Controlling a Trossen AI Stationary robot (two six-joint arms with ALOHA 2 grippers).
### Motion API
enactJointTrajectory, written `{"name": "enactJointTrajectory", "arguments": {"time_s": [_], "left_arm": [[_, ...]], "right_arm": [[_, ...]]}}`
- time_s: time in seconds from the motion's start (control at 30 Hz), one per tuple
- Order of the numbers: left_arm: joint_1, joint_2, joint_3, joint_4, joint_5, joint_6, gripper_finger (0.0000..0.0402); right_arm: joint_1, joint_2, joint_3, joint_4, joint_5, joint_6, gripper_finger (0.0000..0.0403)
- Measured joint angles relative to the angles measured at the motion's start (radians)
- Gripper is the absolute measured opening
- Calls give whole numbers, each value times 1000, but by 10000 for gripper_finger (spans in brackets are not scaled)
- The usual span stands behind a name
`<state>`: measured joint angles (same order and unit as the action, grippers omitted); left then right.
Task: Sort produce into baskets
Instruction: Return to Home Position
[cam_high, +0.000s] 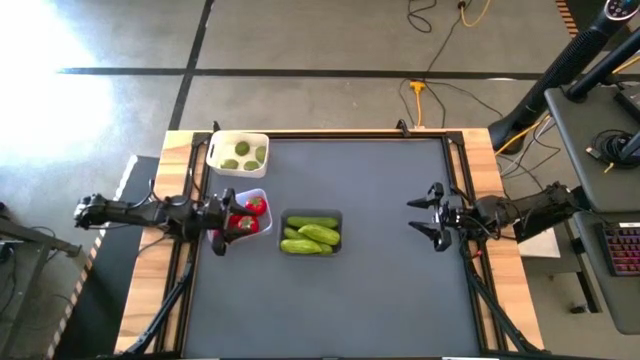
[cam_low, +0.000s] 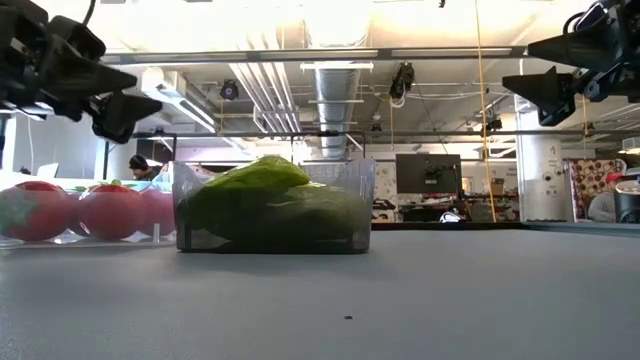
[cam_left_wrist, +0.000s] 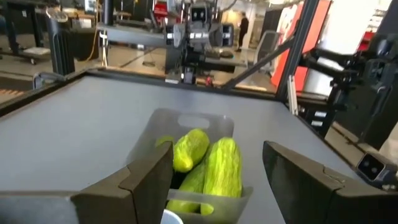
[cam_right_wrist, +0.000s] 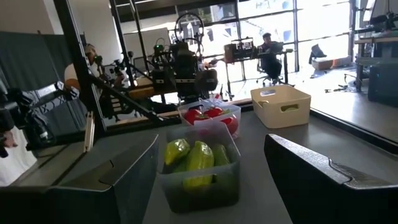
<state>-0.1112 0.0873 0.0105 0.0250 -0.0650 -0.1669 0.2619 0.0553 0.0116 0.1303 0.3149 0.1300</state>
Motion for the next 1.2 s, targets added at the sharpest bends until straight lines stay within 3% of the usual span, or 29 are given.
{"name": "enactJointTrajectory", "arguments": {"time_s": [0.4,1.2], "left_arm": [[0,85,27,-6,-5,0,231],[0,114,39,4,-4,0,231]], "right_arm": [[0,0,-1,0,0,0,283],[0,0,6,0,0,0,283]]}}
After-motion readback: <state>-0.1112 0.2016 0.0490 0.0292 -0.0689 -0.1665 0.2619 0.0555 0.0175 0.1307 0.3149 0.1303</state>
